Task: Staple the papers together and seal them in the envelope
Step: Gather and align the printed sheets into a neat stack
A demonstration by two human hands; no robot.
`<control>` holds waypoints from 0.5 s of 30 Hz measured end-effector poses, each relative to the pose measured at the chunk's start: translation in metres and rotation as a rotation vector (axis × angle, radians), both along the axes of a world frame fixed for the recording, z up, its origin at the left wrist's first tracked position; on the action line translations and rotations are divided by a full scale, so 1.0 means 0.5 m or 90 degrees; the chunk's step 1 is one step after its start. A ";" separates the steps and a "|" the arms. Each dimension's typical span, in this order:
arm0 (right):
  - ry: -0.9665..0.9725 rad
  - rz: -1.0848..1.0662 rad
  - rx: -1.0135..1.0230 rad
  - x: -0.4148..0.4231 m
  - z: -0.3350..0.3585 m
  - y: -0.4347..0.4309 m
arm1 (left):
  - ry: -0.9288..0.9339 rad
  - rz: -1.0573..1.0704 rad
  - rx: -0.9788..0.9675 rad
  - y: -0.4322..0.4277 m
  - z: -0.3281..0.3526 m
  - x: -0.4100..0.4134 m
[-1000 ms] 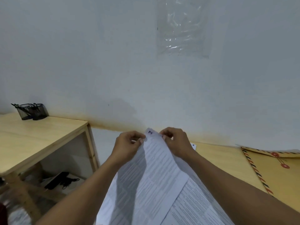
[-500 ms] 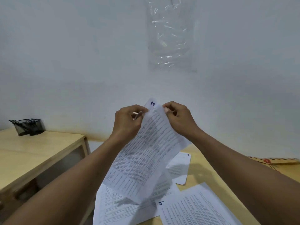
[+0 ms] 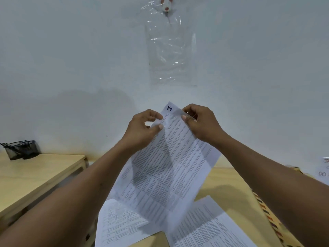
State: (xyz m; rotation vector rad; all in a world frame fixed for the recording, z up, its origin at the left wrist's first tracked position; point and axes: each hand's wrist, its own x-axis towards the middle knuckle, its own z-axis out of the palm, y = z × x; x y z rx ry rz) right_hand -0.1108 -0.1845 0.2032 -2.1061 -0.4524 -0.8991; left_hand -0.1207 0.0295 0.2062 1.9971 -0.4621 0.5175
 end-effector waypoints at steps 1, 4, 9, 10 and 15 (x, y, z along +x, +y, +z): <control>0.013 -0.005 -0.006 -0.007 0.007 -0.009 | 0.012 -0.024 0.002 -0.004 0.002 -0.002; 0.107 0.004 -0.008 -0.032 0.025 -0.037 | -0.005 -0.046 -0.025 -0.017 -0.001 -0.007; 0.224 -0.030 0.011 -0.051 -0.002 -0.107 | -0.035 -0.025 -0.101 -0.022 -0.022 -0.003; 0.235 -0.035 0.045 -0.050 -0.017 -0.121 | -0.029 -0.022 -0.115 -0.021 -0.030 0.001; 0.307 0.028 0.300 -0.049 -0.106 -0.135 | 0.011 -0.027 -0.126 -0.025 -0.082 0.020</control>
